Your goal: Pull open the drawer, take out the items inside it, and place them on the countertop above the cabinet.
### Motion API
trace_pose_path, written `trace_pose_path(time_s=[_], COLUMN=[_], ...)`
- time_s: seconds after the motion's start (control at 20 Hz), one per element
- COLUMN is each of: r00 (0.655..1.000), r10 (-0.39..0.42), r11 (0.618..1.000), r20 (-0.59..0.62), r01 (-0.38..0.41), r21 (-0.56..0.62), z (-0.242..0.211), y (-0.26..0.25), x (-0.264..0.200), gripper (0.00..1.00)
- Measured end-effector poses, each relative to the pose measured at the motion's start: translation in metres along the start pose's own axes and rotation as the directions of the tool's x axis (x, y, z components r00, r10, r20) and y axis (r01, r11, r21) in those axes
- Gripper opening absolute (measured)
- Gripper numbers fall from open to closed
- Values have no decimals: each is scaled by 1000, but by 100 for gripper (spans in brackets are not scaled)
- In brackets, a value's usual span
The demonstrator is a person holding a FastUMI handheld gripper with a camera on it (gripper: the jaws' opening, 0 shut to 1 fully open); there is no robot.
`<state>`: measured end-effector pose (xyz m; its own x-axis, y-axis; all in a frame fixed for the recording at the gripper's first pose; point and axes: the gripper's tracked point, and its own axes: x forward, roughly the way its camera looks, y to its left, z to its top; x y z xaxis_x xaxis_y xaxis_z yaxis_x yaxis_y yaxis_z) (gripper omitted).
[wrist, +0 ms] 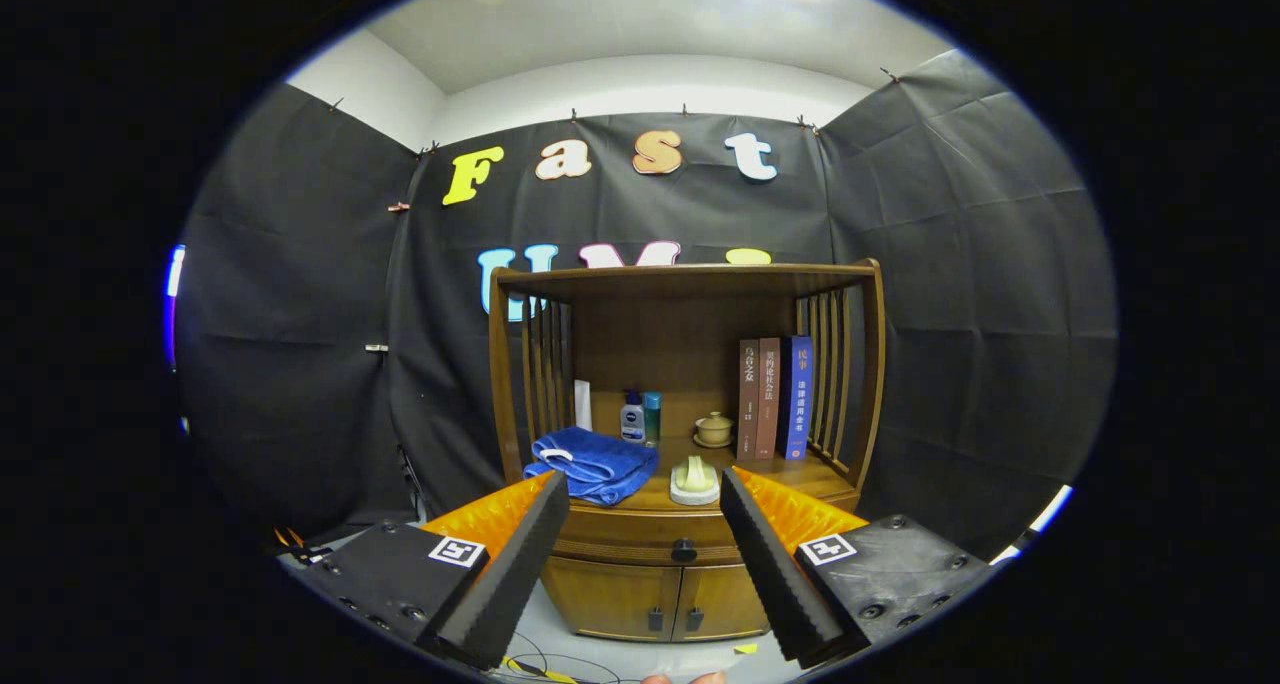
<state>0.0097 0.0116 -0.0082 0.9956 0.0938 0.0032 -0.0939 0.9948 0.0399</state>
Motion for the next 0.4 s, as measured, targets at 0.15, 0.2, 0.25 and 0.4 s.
trace_pose_path(time_s=[0.15,0.2,0.25,0.4], r00=[1000,1000,1000,1000], r10=[-1,2,-1,-7], r11=[1000,1000,1000,1000], r20=[1,0,-1,3], r01=[1,-2,1,7], r21=[5,6,4,5], z=[-1,-2,-3,-2], y=[-1,0,-2,-4], x=[0,0,-1,-1], gripper=[98,98,98,98])
